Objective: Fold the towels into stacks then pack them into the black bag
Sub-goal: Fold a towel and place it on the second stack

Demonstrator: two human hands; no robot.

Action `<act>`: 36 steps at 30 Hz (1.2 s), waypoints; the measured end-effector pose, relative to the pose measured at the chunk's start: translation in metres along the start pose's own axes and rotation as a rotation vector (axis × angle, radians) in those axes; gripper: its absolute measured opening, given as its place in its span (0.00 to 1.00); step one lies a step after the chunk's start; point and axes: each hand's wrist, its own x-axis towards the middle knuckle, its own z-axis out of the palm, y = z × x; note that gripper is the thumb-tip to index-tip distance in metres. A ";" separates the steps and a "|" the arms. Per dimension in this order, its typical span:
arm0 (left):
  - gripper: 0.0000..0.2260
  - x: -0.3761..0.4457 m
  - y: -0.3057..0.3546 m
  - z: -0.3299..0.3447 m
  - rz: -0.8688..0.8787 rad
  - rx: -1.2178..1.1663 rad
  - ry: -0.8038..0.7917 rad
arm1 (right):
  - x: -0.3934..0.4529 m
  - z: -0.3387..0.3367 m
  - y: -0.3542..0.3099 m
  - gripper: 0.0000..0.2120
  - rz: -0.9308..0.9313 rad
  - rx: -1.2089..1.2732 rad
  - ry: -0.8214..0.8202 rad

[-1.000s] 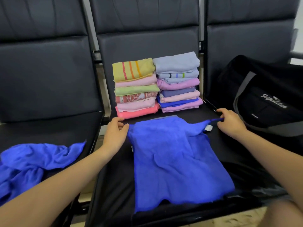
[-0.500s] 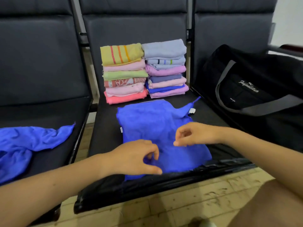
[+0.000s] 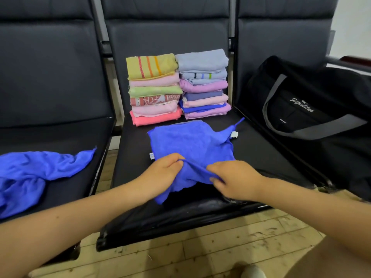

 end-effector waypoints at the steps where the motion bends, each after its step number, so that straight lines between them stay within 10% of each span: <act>1: 0.13 0.001 0.003 -0.003 0.013 0.038 0.023 | 0.003 -0.004 0.005 0.06 0.047 0.017 0.004; 10: 0.07 0.012 -0.010 -0.035 0.037 0.424 -0.064 | -0.001 -0.030 0.092 0.15 0.247 0.434 0.049; 17: 0.13 0.013 -0.001 -0.037 0.095 0.289 0.001 | -0.005 -0.032 0.118 0.14 0.391 0.340 0.475; 24: 0.20 0.014 -0.003 -0.038 0.063 0.159 -0.003 | -0.005 -0.046 0.114 0.09 0.436 0.902 0.785; 28: 0.18 0.021 -0.014 -0.043 0.067 0.159 0.014 | -0.005 -0.043 0.121 0.04 0.450 1.131 0.526; 32: 0.11 0.031 -0.028 -0.049 0.088 0.156 0.110 | -0.003 -0.022 0.137 0.04 0.523 0.764 0.038; 36: 0.09 0.046 -0.037 -0.048 0.072 0.170 0.201 | 0.006 -0.004 0.146 0.06 0.581 0.854 0.025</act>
